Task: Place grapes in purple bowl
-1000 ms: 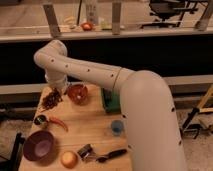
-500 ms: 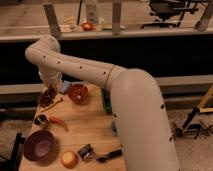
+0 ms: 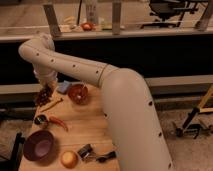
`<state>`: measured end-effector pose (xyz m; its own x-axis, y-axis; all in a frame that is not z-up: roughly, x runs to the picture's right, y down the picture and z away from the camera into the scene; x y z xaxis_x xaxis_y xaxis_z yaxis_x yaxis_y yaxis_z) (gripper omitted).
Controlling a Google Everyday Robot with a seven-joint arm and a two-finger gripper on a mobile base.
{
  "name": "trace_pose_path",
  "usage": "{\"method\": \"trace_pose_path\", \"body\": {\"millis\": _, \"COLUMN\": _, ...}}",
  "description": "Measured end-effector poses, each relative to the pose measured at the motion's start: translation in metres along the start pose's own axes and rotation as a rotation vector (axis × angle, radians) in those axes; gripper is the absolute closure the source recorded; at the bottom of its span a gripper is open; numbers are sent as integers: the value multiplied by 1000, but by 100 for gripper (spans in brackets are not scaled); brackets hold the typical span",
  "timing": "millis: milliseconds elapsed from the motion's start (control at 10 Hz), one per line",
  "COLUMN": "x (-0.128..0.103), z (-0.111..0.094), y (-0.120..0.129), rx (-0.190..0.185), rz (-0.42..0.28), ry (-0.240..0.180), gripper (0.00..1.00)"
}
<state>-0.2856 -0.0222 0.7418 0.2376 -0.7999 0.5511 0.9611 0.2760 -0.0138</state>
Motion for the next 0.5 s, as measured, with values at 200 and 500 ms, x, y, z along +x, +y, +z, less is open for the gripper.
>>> {"method": "trace_pose_path", "body": {"millis": 200, "x": -18, "z": 0, "y": -2, "rx": -5, "rz": -34, "ry": -7, "gripper": 100}}
{"method": "trace_pose_path", "body": {"millis": 500, "x": -56, "z": 2, "y": -17, "rx": -24, "rz": -135, "ry": -22, "gripper": 100}}
